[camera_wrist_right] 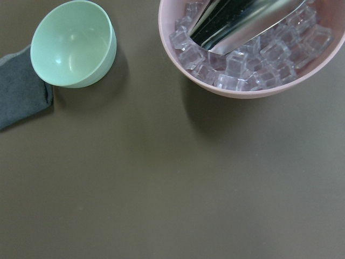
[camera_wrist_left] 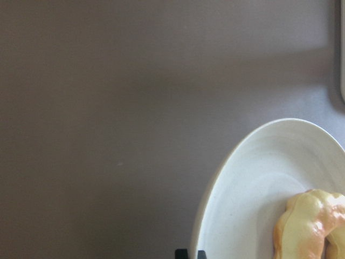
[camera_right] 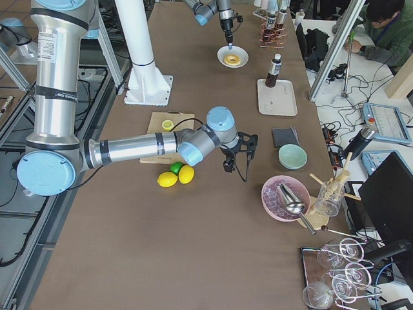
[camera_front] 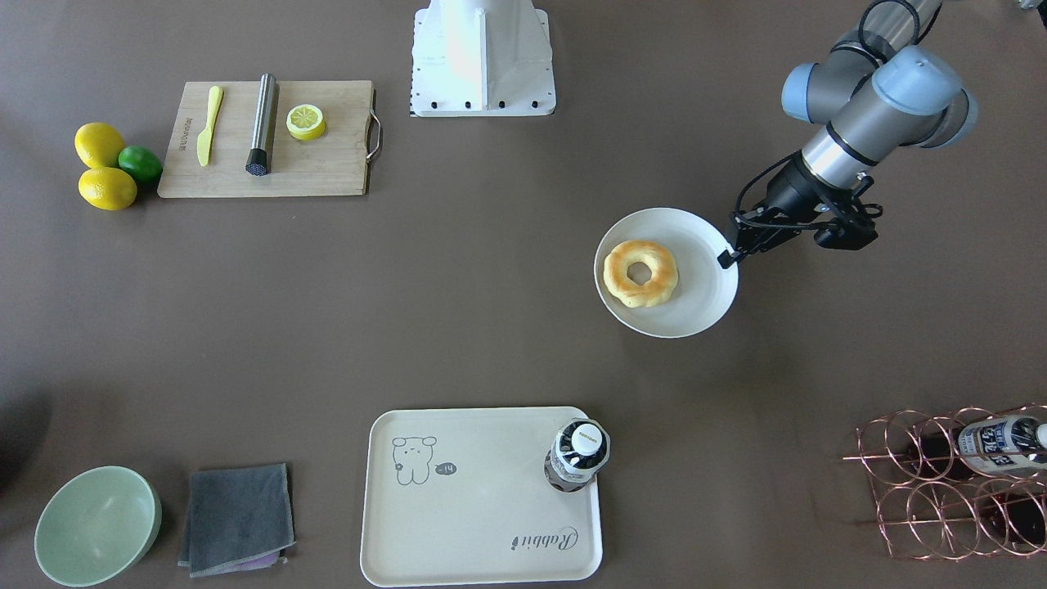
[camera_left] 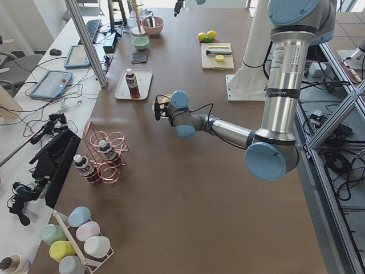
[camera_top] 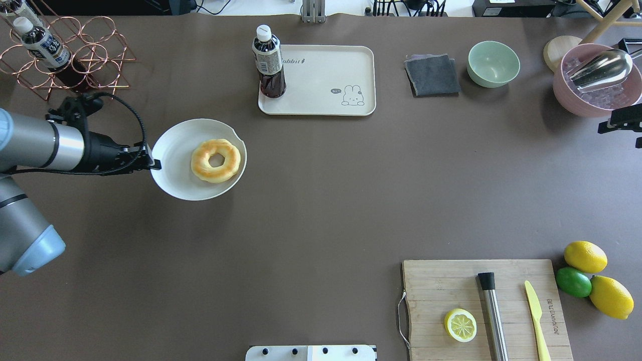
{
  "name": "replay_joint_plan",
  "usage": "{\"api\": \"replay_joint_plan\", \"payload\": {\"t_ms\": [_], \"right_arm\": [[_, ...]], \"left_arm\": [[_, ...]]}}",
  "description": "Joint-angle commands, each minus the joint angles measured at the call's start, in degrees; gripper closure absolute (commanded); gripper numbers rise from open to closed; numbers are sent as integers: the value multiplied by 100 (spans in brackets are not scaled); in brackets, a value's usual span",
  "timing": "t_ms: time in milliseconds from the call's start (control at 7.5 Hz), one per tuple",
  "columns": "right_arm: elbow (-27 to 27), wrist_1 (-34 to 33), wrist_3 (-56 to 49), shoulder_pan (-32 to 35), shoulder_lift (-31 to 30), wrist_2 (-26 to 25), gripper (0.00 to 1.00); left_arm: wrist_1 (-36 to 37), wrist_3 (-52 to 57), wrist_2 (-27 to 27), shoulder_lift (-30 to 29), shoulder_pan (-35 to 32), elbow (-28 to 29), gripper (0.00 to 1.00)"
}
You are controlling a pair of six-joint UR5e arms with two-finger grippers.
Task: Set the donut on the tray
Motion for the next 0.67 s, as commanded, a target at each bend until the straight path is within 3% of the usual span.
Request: {"api": "replay_joint_plan", "payload": {"t_ms": [0,400,533], "right_arm": [[445,-14,2246,-994,538,-464,0],[839,-101,3938,-2163,1015,-1324,0],[1206,-798,4272,-2584,1190,-1570,0]], "left_arm": [[2040,-765,1170,-1404,890,-354,100],[2993,-1592,2208,-2584,1910,-276,100],[3292,-1881,2604,-3031,2261,-145,100]]}}
